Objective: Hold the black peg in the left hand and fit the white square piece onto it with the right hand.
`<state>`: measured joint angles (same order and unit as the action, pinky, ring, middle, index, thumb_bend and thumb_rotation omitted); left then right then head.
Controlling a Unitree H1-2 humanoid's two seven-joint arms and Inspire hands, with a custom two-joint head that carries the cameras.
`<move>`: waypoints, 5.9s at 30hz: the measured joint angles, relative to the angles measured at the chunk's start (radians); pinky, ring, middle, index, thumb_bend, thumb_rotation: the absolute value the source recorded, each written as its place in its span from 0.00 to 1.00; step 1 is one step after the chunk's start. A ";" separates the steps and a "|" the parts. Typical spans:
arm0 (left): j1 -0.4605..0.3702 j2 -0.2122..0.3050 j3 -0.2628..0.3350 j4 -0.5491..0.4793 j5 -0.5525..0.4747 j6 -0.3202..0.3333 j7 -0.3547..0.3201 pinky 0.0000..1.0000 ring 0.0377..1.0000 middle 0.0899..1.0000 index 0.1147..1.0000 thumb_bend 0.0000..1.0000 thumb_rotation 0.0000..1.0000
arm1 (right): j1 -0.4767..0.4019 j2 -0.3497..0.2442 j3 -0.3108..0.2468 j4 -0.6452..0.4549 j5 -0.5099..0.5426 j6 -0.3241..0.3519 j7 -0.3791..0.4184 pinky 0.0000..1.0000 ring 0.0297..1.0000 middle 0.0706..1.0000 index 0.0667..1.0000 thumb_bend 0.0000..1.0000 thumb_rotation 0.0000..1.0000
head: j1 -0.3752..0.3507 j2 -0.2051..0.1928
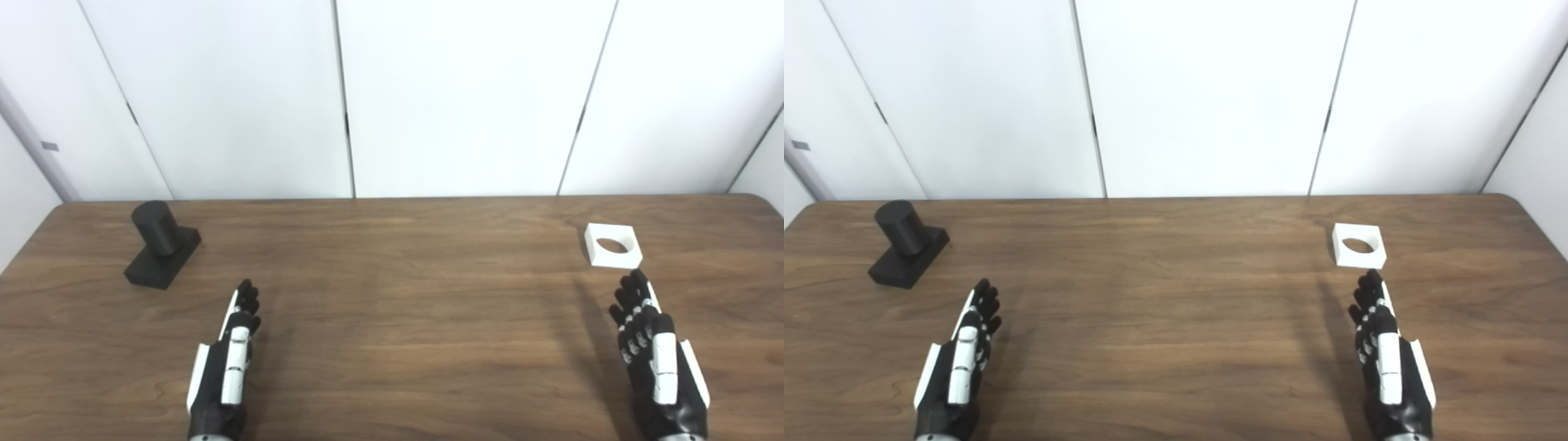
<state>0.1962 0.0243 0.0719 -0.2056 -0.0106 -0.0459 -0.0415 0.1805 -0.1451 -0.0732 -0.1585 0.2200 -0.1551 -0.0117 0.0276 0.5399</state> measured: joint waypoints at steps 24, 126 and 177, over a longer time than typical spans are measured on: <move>0.000 -0.010 -0.030 0.000 0.008 0.032 0.014 0.95 0.97 0.97 0.98 0.50 0.98 | -0.005 -0.009 -0.023 0.007 0.014 0.029 0.019 1.00 1.00 1.00 1.00 0.59 1.00 | 0.136 -0.025; -0.342 0.377 -0.031 0.325 0.844 0.481 0.234 0.93 0.93 0.89 0.79 0.90 0.63 | -0.057 -0.006 -0.116 0.086 -0.006 0.000 0.107 1.00 1.00 1.00 1.00 0.66 1.00 | 0.133 -0.066; -0.517 0.378 -0.057 0.528 0.926 0.513 0.115 0.95 0.95 0.90 0.80 0.97 0.71 | -0.028 0.002 -0.104 0.049 0.005 0.034 0.104 1.00 1.00 0.98 1.00 0.56 1.00 | 0.126 -0.044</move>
<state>-0.3204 0.4024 0.0150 0.3224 0.9155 0.4670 0.0734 0.1527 -0.1426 -0.1777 -0.1100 0.2255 -0.1215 0.0926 0.1534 0.4955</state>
